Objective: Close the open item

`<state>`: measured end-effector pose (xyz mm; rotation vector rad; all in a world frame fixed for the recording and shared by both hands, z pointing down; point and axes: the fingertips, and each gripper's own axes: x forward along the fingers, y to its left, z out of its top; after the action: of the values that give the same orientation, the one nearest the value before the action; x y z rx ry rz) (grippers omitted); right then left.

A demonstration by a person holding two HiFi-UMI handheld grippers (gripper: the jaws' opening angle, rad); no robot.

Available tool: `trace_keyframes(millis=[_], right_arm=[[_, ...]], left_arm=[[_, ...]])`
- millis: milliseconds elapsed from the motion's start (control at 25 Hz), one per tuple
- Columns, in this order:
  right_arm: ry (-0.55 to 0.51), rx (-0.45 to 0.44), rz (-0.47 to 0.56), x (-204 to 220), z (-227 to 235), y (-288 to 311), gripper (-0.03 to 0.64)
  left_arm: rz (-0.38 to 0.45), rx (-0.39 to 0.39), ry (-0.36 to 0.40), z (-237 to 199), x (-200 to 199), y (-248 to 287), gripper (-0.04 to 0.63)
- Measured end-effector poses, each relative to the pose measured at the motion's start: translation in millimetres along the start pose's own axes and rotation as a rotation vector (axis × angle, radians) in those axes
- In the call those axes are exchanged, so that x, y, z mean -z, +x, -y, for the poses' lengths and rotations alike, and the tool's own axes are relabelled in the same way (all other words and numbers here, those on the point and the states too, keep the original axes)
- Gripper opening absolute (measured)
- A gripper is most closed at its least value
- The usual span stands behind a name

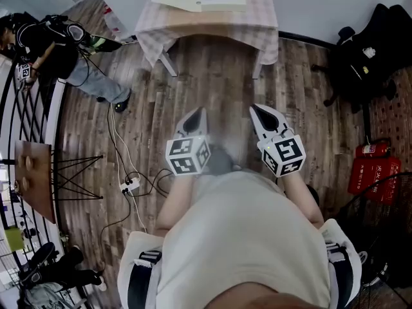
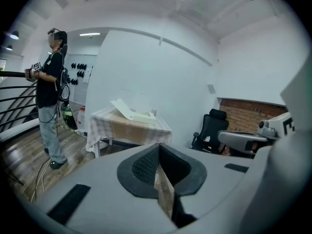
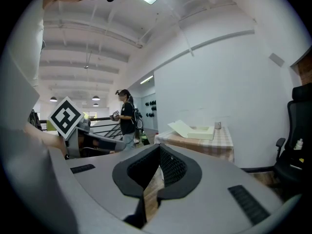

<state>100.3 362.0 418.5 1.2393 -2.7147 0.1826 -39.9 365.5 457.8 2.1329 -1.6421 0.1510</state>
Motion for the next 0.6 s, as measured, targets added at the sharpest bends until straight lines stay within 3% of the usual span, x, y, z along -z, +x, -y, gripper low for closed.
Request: trace_keyframes(millis=[360, 600], right_arm=[[0.006, 0.021, -0.018, 5, 20, 26, 0.002], [0.06, 0.047, -0.054, 9, 52, 63, 0.001]], left_arm=[[-0.021, -0.008, -0.021, -7, -2, 26, 0.006], [-0.044, 0.003, -0.01, -21, -14, 74, 0.006]])
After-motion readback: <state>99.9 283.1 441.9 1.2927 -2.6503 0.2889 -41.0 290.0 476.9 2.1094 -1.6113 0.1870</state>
